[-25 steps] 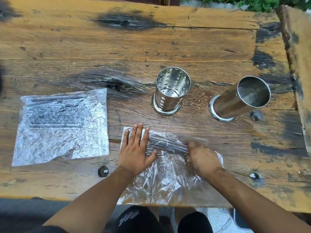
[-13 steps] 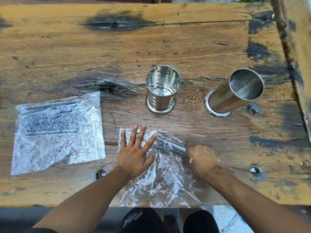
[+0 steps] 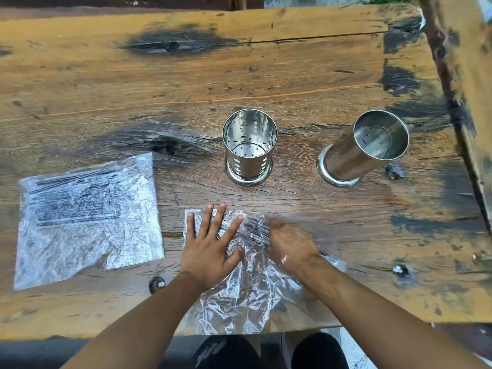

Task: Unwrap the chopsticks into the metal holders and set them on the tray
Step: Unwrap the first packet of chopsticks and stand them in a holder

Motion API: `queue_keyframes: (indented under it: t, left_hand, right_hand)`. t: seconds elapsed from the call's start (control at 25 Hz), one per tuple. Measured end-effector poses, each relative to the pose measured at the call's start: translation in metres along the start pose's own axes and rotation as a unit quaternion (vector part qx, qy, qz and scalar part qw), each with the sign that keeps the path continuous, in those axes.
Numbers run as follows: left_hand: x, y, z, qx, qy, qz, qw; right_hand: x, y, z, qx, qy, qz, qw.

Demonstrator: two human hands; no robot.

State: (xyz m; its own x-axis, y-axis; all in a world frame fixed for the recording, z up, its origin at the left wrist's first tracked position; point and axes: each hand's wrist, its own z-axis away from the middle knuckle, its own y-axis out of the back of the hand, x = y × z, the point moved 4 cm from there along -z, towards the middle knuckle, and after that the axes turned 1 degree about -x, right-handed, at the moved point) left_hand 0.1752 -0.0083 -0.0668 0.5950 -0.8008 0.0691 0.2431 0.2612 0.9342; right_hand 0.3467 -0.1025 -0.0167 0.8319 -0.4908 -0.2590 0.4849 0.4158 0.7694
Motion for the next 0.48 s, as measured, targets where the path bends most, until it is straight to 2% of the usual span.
queue_keyframes:
  t: [0.12,0.24,0.32,0.48]
  left_hand:
    - [-0.003,0.001,-0.001,-0.001,0.015,0.005,1.0]
    - [-0.001,0.0,0.0,-0.018,0.017,0.005,1.0]
    - [-0.002,0.0,0.001,-0.027,0.019,0.012,0.999]
    - [0.002,0.009,-0.002,-0.065,0.012,0.006,0.998]
  right_hand:
    - [0.023,0.006,0.018,-0.06,-0.021,-0.071,0.995]
    - [0.066,0.024,0.036,-0.069,-0.093,-0.051,0.992]
    - [0.092,0.038,0.044,-0.039,-0.147,-0.075,0.986]
    - [0.113,0.065,0.055,0.085,-0.2,-0.228,0.949]
